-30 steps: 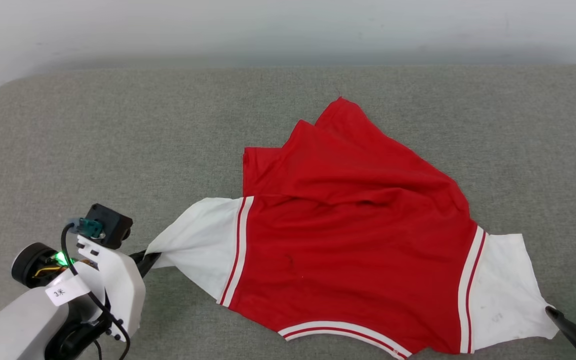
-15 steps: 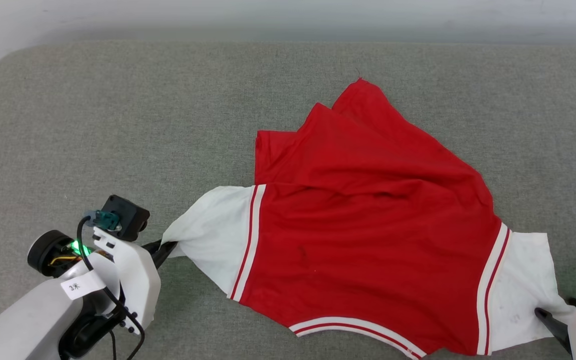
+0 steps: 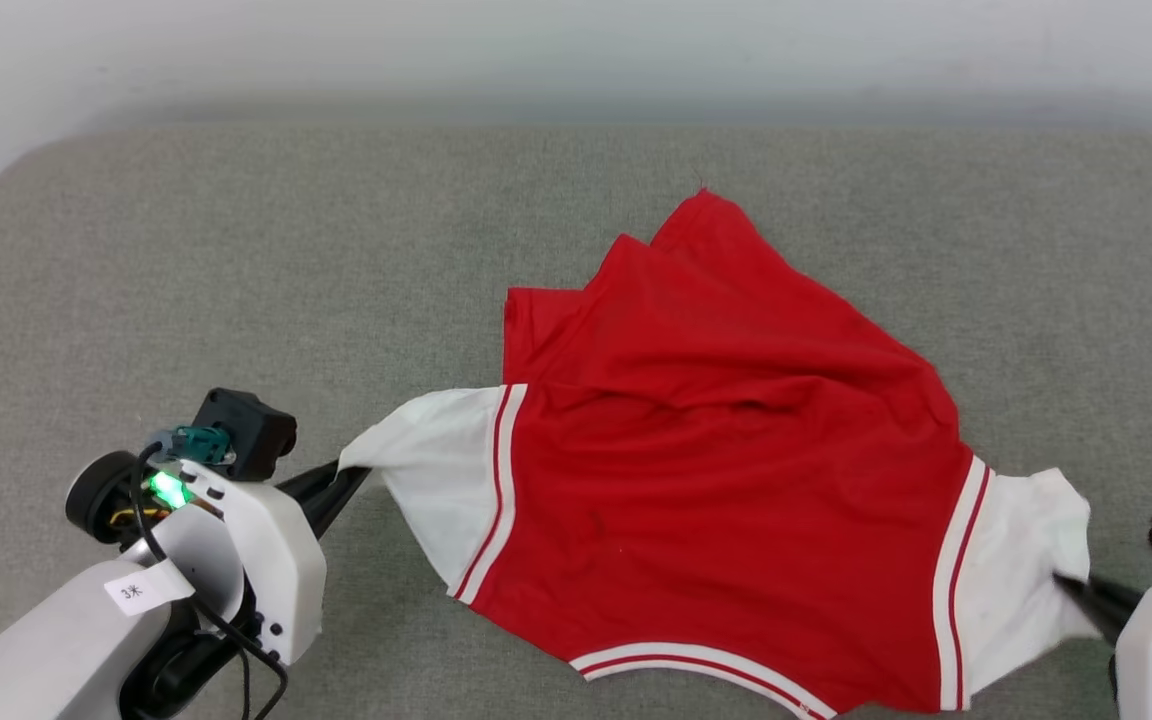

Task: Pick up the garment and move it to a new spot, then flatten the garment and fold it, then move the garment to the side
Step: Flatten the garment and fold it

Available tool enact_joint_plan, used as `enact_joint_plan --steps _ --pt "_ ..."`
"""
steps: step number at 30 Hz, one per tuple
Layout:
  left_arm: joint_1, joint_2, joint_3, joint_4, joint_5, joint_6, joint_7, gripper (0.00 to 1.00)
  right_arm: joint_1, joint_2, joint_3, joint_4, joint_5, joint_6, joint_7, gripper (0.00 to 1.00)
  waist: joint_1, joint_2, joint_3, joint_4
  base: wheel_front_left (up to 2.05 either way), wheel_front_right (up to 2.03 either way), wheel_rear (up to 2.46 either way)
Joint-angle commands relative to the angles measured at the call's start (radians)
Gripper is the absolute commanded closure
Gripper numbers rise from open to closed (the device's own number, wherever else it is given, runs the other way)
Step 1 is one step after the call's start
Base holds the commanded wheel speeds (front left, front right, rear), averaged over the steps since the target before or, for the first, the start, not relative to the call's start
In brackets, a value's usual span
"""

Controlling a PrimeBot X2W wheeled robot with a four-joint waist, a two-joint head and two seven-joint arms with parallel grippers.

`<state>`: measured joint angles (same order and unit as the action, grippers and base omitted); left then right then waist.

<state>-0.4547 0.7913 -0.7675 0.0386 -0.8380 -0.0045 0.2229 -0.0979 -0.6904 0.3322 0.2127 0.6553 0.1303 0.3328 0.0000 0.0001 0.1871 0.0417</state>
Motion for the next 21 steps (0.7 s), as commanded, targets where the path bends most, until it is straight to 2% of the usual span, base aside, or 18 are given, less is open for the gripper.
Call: enact_joint_plan --steps 1,5,11,17,21 --pt "0.004 0.001 0.009 -0.019 0.006 0.006 -0.016 1.0 -0.013 -0.011 -0.02 -0.017 0.011 0.0 -0.017 1.0 0.0 -0.0001 -0.021 -0.005 0.0 0.0 0.0" --pt "-0.024 0.012 0.026 -0.105 0.049 0.027 -0.06 1.0 -0.006 -0.025 -0.096 -0.094 0.015 0.0 -0.058 1.0 0.0 -0.0001 -0.052 -0.008 0.0 0.0 0.0" --pt "-0.076 0.028 0.072 -0.241 0.098 0.069 -0.102 1.0 -0.015 -0.005 -0.235 -0.265 0.0 0.0 -0.101 1.0 0.0 -0.0001 -0.078 -0.01 0.0 0.0 0.0" --pt "-0.181 0.005 0.139 -0.328 0.133 0.093 -0.156 1.0 -0.069 0.028 -0.363 -0.4 -0.042 0.0 -0.127 1.0 0.0 -0.0001 -0.088 -0.006 0.0 0.0 0.0" --pt "-0.268 -0.011 0.175 -0.342 0.147 0.089 -0.172 1.0 -0.14 0.039 -0.405 -0.456 -0.046 0.0 -0.116 1.0 0.0 -0.0001 -0.086 -0.008 0.0 0.0 0.0"
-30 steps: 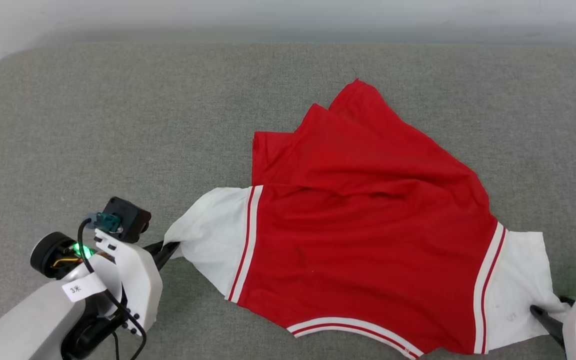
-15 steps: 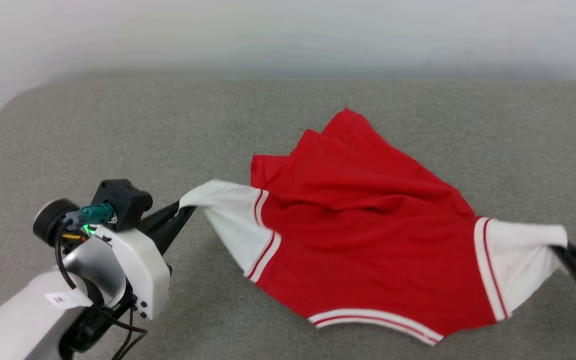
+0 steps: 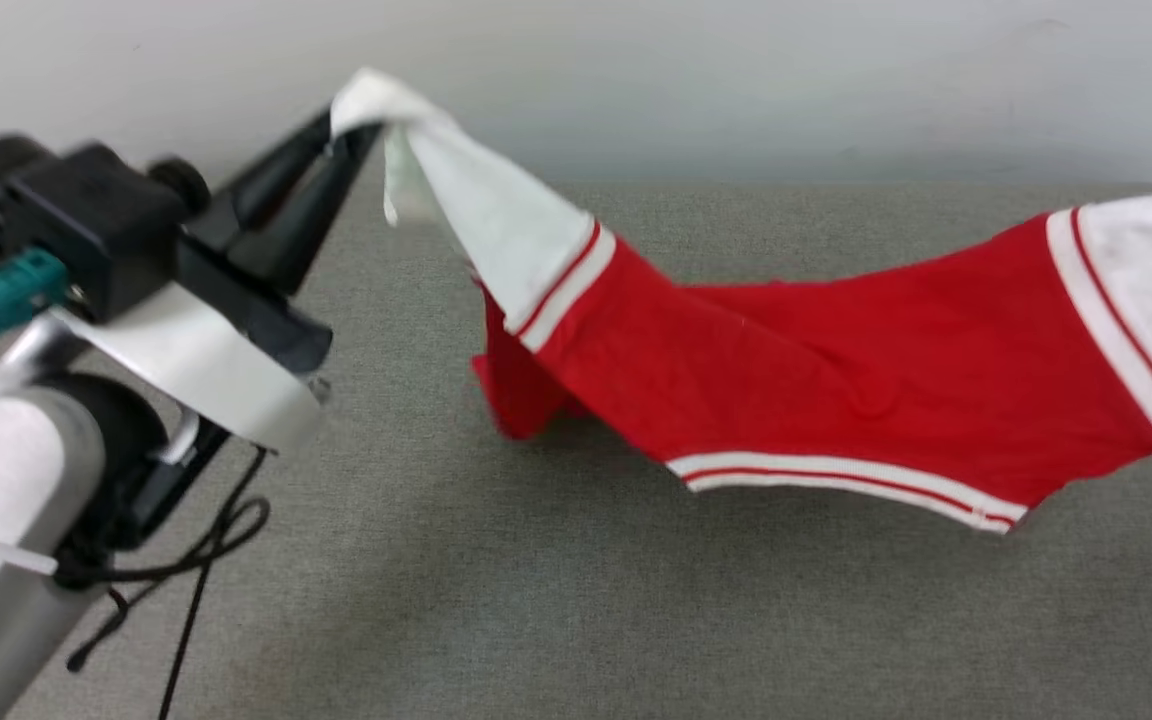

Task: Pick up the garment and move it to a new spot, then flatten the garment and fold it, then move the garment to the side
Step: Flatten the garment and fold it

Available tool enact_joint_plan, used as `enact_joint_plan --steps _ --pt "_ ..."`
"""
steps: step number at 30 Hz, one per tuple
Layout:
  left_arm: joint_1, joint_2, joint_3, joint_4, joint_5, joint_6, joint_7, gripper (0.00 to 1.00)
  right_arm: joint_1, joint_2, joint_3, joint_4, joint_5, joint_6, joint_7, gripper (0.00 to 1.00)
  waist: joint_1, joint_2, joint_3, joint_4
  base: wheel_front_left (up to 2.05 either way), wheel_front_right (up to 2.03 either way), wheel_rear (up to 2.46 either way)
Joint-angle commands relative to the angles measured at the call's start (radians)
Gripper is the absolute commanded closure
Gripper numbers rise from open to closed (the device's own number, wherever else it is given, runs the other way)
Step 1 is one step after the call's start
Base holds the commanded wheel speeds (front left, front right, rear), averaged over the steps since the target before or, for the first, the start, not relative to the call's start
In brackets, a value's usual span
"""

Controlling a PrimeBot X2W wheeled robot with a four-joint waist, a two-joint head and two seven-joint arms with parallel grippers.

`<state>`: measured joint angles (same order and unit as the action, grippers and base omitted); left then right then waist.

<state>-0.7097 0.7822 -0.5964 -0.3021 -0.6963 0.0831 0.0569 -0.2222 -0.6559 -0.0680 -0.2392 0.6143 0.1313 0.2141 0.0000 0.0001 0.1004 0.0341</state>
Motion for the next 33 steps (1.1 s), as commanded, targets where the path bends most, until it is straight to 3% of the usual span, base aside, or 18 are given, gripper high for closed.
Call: enact_joint_plan --steps 1,9,15,22,33 --pt "-0.033 -0.006 0.009 -0.002 0.011 -0.002 -0.007 1.0 -0.037 0.002 -0.008 -0.014 -0.009 -0.001 0.005 1.0 0.0 -0.0001 0.002 -0.002 0.0 0.0 0.0" --pt "-0.186 -0.068 0.038 0.037 0.011 -0.028 -0.023 1.0 -0.211 0.003 0.009 -0.018 -0.024 -0.001 0.025 1.0 0.0 -0.0001 0.035 -0.009 0.0 0.0 0.0" --pt "-0.348 -0.145 0.043 0.144 0.017 -0.057 -0.033 1.0 -0.425 -0.011 0.063 0.058 -0.027 -0.001 0.028 1.0 0.0 -0.0001 0.129 -0.017 0.0 0.0 0.0" --pt "-0.6 -0.221 0.058 0.323 0.052 -0.102 -0.049 1.0 -0.774 -0.012 0.128 0.223 -0.08 -0.001 0.002 1.0 0.0 -0.0001 0.29 -0.026 0.0 0.0 0.0" --pt "-0.952 -0.265 0.118 0.606 0.102 -0.142 -0.135 1.0 -1.284 0.027 0.247 0.524 -0.176 -0.001 -0.063 1.0 0.0 -0.0001 0.471 -0.042 0.0 0.0 0.0"
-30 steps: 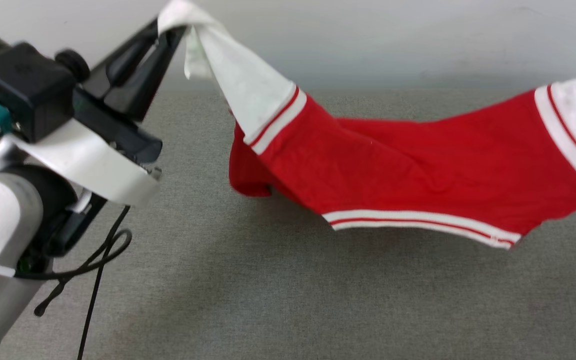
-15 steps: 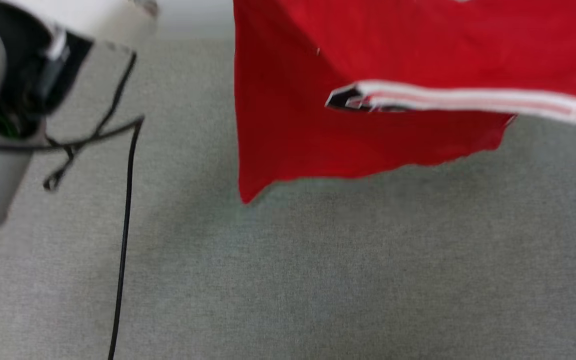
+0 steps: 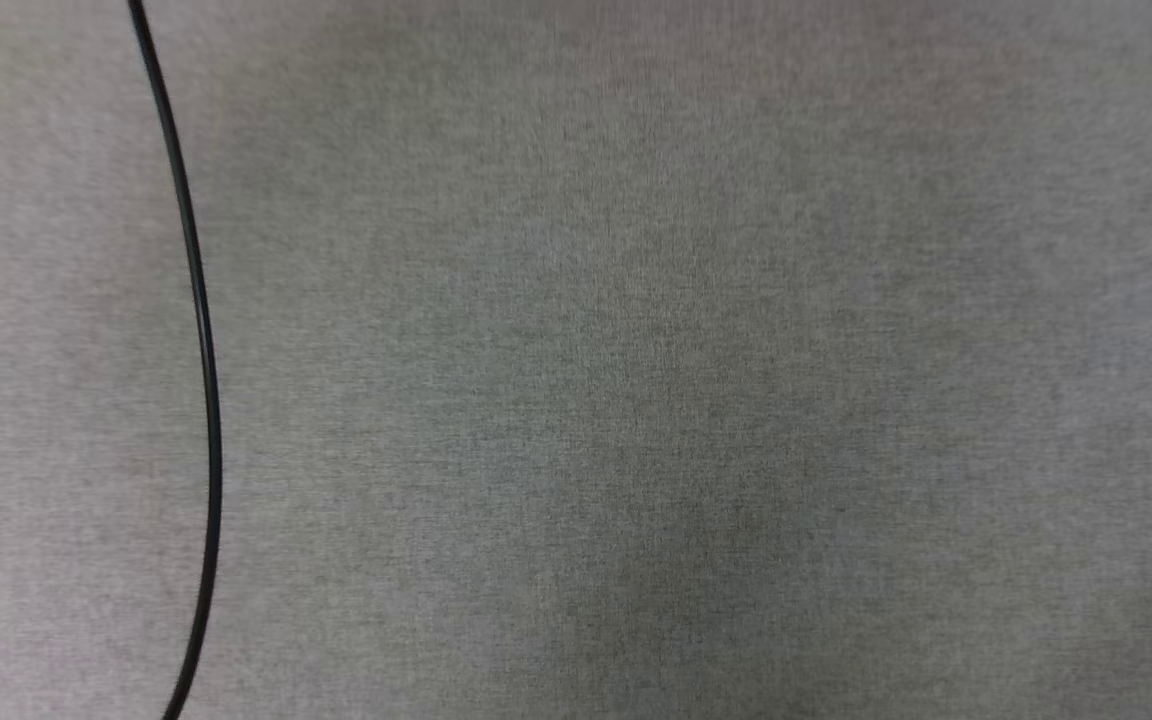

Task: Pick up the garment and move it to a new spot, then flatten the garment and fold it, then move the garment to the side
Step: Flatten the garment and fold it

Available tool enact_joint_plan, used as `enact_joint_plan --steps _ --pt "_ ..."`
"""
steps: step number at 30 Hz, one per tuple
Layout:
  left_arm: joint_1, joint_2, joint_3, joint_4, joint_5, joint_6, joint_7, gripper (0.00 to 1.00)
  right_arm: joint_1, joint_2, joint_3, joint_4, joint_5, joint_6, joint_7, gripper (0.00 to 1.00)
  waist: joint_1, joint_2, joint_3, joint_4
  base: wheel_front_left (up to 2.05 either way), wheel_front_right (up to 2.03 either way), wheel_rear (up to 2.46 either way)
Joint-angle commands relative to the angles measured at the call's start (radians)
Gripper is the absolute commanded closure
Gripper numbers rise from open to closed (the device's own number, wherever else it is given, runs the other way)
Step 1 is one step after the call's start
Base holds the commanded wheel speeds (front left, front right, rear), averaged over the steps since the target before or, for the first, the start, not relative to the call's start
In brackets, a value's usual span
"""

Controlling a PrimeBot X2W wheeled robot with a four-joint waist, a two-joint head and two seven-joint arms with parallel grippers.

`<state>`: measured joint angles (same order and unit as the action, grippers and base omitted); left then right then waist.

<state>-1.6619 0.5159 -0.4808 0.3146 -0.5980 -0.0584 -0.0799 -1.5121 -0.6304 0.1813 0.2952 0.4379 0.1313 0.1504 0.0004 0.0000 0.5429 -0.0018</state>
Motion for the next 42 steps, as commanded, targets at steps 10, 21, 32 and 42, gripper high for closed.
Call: enact_joint_plan --steps 10,21,32,42 --pt "-0.045 0.01 0.017 0.174 -0.013 -0.036 -0.089 1.0 -0.13 0.047 0.064 0.198 -0.024 -0.001 -0.089 1.0 -0.0004 0.0 0.116 -0.001 0.0 0.0 0.0" --pt "0.323 0.048 0.019 0.087 -0.022 -0.002 -0.181 1.0 0.183 0.049 0.157 0.208 0.086 -0.001 -0.228 1.0 -0.0004 0.0 0.03 -0.002 0.0 0.0 0.0" --pt "0.92 0.091 0.127 -0.202 -0.097 0.149 -0.187 1.0 0.689 0.091 0.16 0.064 0.182 -0.001 -0.294 1.0 -0.0004 0.0 -0.142 -0.017 0.0 0.0 0.0" --pt "1.326 0.061 0.157 -0.243 -0.116 0.182 -0.186 1.0 1.079 0.129 0.106 0.003 0.125 -0.001 -0.275 1.0 -0.0004 0.0 -0.286 -0.03 0.0 0.0 0.0"
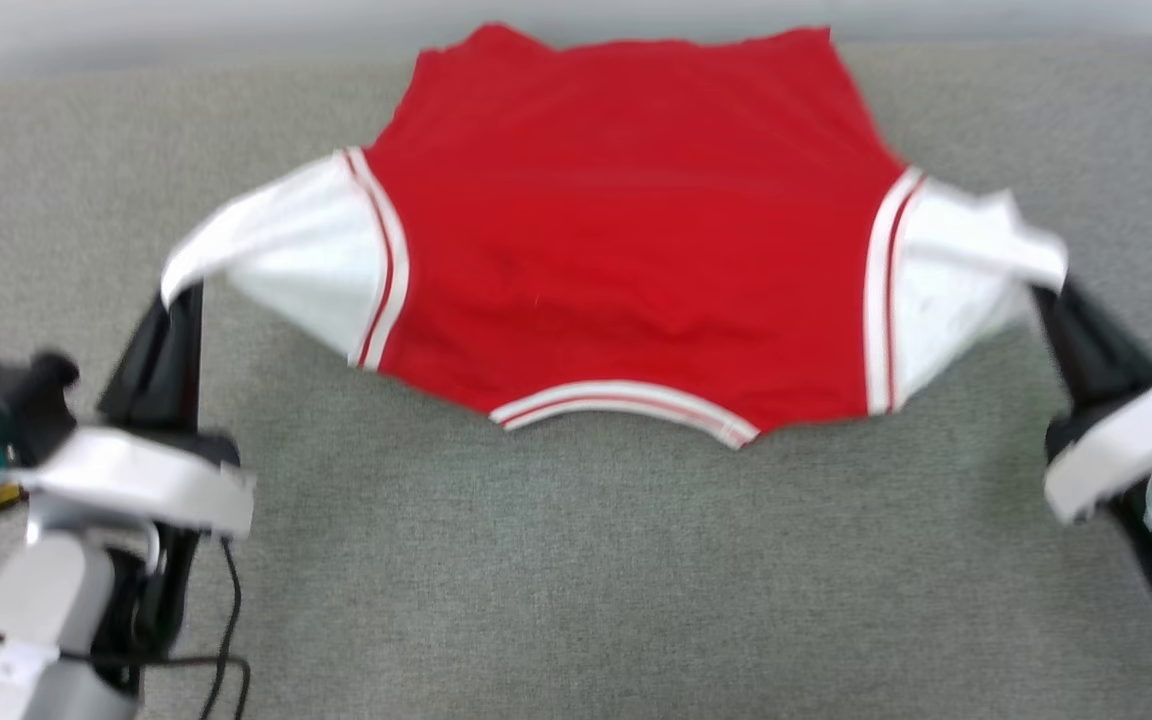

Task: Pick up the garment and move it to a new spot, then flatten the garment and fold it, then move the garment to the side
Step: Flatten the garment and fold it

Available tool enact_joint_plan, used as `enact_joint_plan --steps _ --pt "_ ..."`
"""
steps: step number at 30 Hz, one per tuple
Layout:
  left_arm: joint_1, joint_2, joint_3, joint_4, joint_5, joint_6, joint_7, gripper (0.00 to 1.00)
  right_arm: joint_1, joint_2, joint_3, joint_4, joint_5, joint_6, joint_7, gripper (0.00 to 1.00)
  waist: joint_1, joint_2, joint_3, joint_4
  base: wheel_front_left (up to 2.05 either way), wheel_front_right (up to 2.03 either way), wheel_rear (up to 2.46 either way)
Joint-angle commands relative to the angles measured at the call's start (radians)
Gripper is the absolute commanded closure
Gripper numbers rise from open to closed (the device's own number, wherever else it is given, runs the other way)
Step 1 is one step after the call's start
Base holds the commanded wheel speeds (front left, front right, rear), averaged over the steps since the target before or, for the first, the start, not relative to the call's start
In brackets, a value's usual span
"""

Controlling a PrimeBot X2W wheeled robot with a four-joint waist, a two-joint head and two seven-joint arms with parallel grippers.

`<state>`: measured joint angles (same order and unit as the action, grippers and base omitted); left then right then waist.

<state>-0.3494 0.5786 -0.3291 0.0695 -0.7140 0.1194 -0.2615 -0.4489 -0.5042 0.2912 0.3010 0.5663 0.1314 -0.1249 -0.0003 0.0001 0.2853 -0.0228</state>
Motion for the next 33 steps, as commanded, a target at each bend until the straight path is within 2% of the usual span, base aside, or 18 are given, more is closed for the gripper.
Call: enact_joint_plan --steps 1,15,25,31,32,33 --pt "0.046 -0.006 0.013 0.005 -0.002 0.006 -0.005 1.0 0.048 0.01 -0.011 -0.008 0.0 -0.001 0.008 1.0 0.0003 -0.0001 -0.04 -0.012 0.0 0.0 0.0" --pt "0.402 -0.025 0.051 0.072 -0.041 0.011 -0.002 1.0 0.443 0.058 -0.119 -0.045 0.013 -0.002 0.13 1.0 0.0003 -0.0001 -0.162 -0.01 0.0 0.0 0.0" --pt "0.48 -0.056 0.022 0.116 -0.06 0.016 0.006 1.0 0.632 0.047 -0.125 -0.011 0.054 -0.002 0.219 1.0 0.0003 -0.0001 -0.177 0.019 0.0 0.0 0.0" --pt "0.478 -0.071 0.007 0.109 -0.053 0.018 0.006 1.0 0.649 0.043 -0.136 -0.01 0.042 -0.002 0.24 1.0 0.0003 -0.0001 -0.183 0.025 0.0 0.0 0.0" --pt "0.471 -0.074 0.003 0.105 -0.049 0.017 0.005 1.0 0.637 0.052 -0.144 -0.009 0.038 -0.002 0.235 0.78 0.0003 -0.0001 -0.183 0.026 0.0 0.0 0.0" --pt "0.465 -0.078 0.002 0.101 -0.045 0.018 0.004 1.0 0.624 0.058 -0.147 -0.009 0.026 -0.002 0.23 0.25 0.0003 -0.0001 -0.183 0.026 0.0 0.0 0.0"
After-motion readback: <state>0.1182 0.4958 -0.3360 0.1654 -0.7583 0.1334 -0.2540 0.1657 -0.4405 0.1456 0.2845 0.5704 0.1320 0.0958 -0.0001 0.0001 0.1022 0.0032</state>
